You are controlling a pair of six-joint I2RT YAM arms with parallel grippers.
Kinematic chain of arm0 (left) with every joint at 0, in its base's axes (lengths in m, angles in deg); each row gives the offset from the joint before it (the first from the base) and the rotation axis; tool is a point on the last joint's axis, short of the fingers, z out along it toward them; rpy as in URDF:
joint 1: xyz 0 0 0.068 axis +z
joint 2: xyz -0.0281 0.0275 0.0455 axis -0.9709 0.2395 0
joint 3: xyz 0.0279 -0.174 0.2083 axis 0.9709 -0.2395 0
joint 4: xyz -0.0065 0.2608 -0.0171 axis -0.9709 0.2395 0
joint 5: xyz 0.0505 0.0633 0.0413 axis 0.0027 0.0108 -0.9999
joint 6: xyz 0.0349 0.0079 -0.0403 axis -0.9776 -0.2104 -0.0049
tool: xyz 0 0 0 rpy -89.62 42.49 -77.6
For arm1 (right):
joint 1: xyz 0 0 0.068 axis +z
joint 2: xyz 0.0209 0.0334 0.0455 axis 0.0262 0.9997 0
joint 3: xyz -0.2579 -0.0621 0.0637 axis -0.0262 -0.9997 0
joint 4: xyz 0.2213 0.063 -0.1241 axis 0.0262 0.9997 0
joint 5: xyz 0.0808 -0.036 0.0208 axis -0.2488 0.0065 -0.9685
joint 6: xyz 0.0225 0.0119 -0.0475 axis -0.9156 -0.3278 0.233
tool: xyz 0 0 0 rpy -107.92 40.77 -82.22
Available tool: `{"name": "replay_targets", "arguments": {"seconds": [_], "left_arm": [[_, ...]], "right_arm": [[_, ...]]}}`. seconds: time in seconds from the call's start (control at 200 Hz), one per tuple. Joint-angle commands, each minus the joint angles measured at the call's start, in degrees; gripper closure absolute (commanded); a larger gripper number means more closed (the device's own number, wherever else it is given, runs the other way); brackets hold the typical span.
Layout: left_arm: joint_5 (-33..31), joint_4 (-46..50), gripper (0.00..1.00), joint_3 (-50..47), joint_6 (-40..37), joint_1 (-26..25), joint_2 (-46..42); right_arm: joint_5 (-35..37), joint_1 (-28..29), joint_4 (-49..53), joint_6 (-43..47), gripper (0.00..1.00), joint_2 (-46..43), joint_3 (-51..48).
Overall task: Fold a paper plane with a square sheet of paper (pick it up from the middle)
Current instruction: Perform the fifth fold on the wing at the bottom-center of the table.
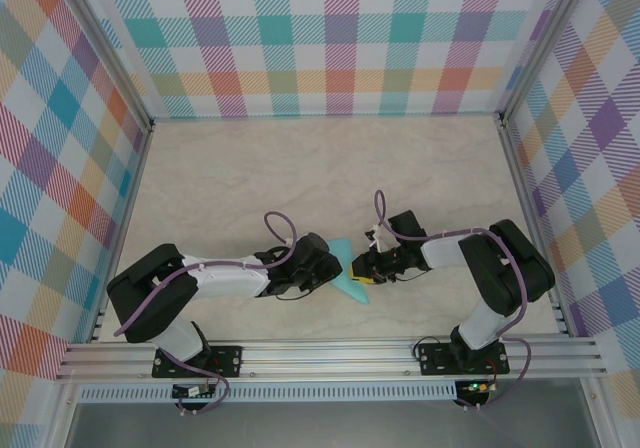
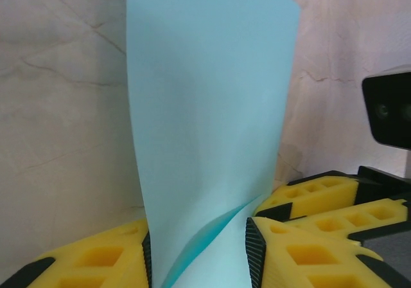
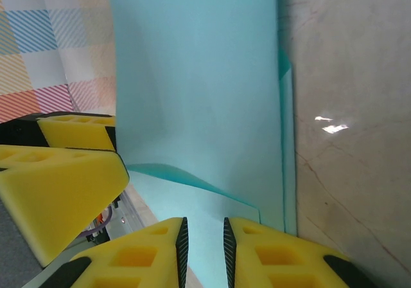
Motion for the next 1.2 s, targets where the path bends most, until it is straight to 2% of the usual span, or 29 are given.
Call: {"name": "replay_targets", "arguments": {"seconds": [0.0, 0.13, 0.295, 0.445, 0.54, 0.73, 0.795, 0.95, 1.095, 1.195], "left_arm": [[0.4, -2.7, 0.59, -1.0, 0.3, 0.6, 0.0], [0.6, -4.0, 0.62, -0.9, -0.8, 0.7, 0.4], [1.2, -5.4, 0.74, -0.4, -2.2, 0.7, 1.4], [-0.2, -1.5, 0.91, 1.0, -3.5, 0.7, 1.5], [-2.1, 2.5, 0.98, 1.9, -3.9, 0.7, 0.6], [-4.9, 9.9, 1.0, 3.3, -4.9, 1.4, -2.0], [-4.7, 10.5, 1.0, 3.2, -5.1, 2.0, -2.6], [-4.5, 11.7, 1.0, 2.9, -5.7, 3.3, -4.0], [-3.2, 11.6, 1.0, 3.3, -6.3, 4.1, -4.3], [-2.3, 11.5, 1.0, 3.6, -6.3, 4.5, -4.0]], "right_arm": [[6.7, -2.0, 3.2, -0.1, 0.75, 1.5, -2.2], [6.4, -2.1, 3.1, -0.1, 0.75, 1.4, -2.2], [6.4, -2.2, 3.3, -0.2, 0.74, 0.3, -2.1], [6.1, -2.2, 4.1, -0.4, 0.72, -2.3, -1.4], [7.8, -2.2, 5.9, 0.2, 0.68, -5.3, -1.0], [13.4, -2.0, 8.9, 1.5, 0.58, -14.3, -1.8], [15.8, -1.0, 8.8, 1.9, 0.54, -17.6, -2.5], [24.9, 4.1, 6.7, 4.3, 0.5, -24.0, -4.9], [40.9, 16.1, 3.6, 9.6, 0.49, -27.0, -7.2], [51.0, 23.2, -4.6, 12.7, 0.48, -29.8, -11.8]]}}
